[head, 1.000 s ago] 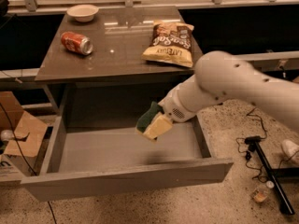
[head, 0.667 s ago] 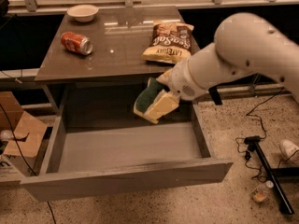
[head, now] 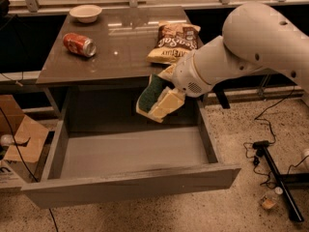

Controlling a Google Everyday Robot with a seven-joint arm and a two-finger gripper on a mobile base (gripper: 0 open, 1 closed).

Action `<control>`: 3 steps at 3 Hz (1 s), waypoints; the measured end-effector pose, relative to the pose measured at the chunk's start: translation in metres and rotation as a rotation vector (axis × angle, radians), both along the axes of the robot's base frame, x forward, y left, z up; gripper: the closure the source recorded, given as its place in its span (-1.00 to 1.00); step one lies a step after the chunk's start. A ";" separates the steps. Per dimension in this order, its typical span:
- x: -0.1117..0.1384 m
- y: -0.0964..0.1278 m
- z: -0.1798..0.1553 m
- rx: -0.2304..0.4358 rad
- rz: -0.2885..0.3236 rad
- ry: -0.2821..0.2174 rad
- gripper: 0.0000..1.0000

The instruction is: Pick sponge from top drawer and place on counter

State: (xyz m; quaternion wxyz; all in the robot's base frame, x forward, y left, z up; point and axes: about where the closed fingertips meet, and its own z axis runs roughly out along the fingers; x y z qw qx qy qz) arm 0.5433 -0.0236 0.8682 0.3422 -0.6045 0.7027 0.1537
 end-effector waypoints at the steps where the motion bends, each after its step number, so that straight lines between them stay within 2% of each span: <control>1: 0.020 0.012 0.009 0.032 0.037 -0.069 1.00; 2: 0.063 0.041 0.023 0.103 0.102 -0.165 1.00; 3: 0.105 0.067 0.026 0.140 0.170 -0.199 1.00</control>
Offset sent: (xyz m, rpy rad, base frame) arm 0.1146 0.0731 0.0451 0.1962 -0.2862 0.1749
